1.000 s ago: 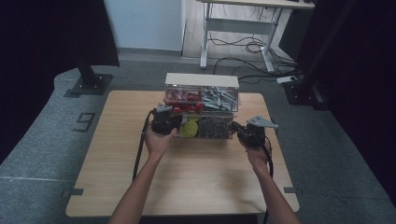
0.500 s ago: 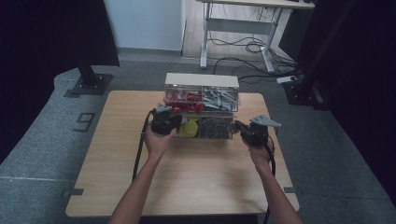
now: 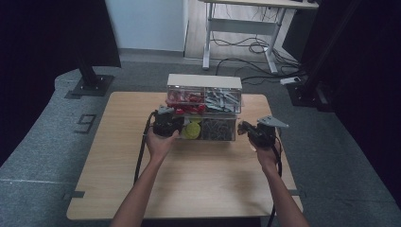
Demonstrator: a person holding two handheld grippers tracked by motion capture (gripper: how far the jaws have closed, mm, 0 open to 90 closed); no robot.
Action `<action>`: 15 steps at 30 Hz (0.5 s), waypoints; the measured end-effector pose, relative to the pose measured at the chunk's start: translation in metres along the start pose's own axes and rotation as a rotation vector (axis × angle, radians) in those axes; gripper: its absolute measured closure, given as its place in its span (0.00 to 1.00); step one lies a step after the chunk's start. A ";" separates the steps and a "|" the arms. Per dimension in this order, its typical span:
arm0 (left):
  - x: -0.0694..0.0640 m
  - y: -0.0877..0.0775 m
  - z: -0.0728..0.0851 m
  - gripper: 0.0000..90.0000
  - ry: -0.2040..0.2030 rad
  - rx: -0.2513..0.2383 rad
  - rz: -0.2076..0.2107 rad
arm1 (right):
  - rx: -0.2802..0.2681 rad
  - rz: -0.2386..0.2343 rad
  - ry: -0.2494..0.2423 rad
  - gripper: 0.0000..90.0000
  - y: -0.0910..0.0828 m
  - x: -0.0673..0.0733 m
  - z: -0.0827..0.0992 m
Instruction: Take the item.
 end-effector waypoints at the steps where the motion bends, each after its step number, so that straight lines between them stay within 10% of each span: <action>1: 0.000 0.000 0.000 1.00 0.000 0.000 0.000 | -0.001 0.002 -0.001 0.98 0.000 -0.001 0.000; 15: 0.000 -0.001 0.000 1.00 0.001 0.001 0.002 | 0.001 0.040 0.011 0.98 -0.003 -0.020 0.000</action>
Point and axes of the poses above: each handheld gripper's, and its own axes: y roughly forward along the jaws, z roughly out of its underside, x roughly to its left, the point moved 9 cm from there along y, roughly forward along the jaws, and after that the axes turned 5 degrees about z, right-handed, at the moved point
